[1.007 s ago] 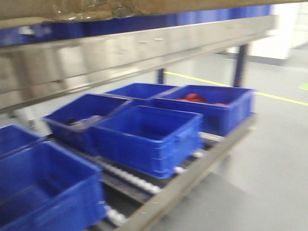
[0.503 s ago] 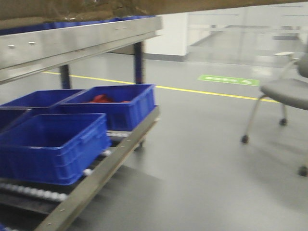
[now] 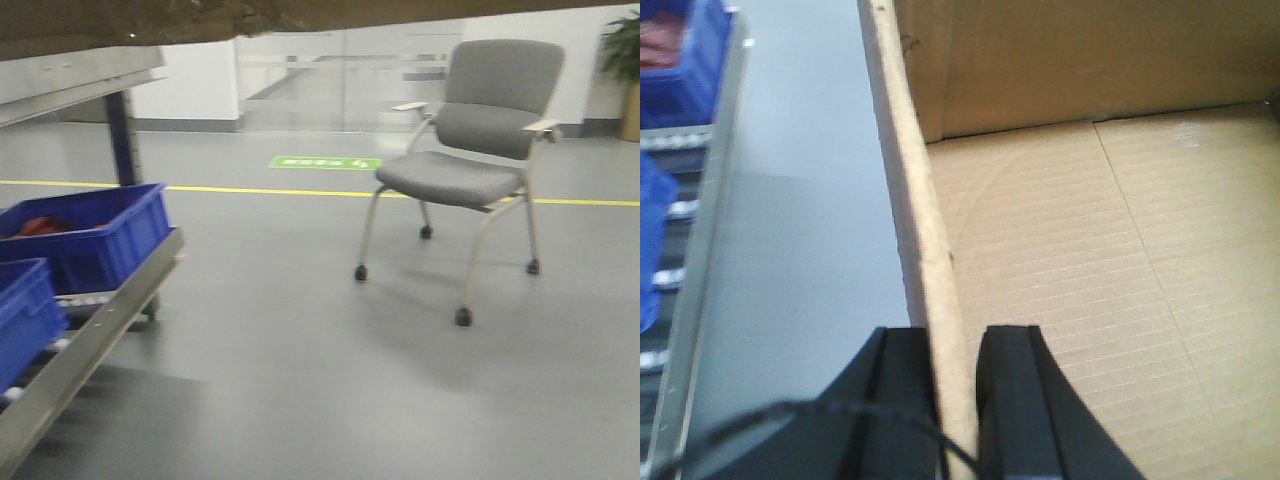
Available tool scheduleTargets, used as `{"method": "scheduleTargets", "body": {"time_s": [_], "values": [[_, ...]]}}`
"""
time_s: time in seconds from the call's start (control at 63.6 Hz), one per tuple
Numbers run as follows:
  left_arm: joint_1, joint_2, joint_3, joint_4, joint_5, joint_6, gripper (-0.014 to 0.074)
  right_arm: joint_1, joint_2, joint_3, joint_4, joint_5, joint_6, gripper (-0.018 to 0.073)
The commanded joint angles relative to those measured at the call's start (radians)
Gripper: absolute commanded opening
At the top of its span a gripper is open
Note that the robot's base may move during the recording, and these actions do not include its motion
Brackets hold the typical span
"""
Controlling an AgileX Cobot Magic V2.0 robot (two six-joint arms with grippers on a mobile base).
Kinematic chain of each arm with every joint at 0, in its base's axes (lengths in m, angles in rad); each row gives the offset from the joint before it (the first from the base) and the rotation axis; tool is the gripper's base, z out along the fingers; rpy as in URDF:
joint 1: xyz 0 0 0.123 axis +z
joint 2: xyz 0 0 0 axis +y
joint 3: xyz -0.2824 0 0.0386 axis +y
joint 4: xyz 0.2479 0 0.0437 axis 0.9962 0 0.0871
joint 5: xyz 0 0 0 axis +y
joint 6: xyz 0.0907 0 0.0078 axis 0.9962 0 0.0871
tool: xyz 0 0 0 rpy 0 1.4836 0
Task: Grab carton from right shelf to conveyor
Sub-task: 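Hold the carton with both grippers while the base drives to the conveyor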
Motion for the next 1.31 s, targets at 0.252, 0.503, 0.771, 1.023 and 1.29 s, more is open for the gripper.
{"method": "scheduleTargets", "body": {"time_s": [0.252,0.503,0.771,1.023,1.29], "values": [[-0.008,-0.012,-0.006,-0.014,-0.028,0.006,-0.0009,-0.003,-0.012,-0.006,-0.010,-0.056,-0.020,-0.0067],[-0.008,-0.012,-0.006,-0.014,-0.028,0.006,-0.0009,-0.003,-0.012,-0.006,-0.010,-0.056,-0.020,-0.0067],[-0.008,-0.012,-0.006,-0.014,-0.028,0.006,-0.0009,-0.003,-0.012,-0.006,-0.010,-0.056,-0.020,-0.0067],[-0.008,-0.012,-0.006,-0.014,-0.028,0.006,-0.0009,-0.003,-0.012,-0.006,-0.010,-0.056,-0.020,-0.0067],[-0.008,-0.012,-0.006,-0.009,-0.028,0.006,-0.0009,-0.003,-0.012,-0.006,-0.010,-0.056,-0.020,-0.0067]]}}
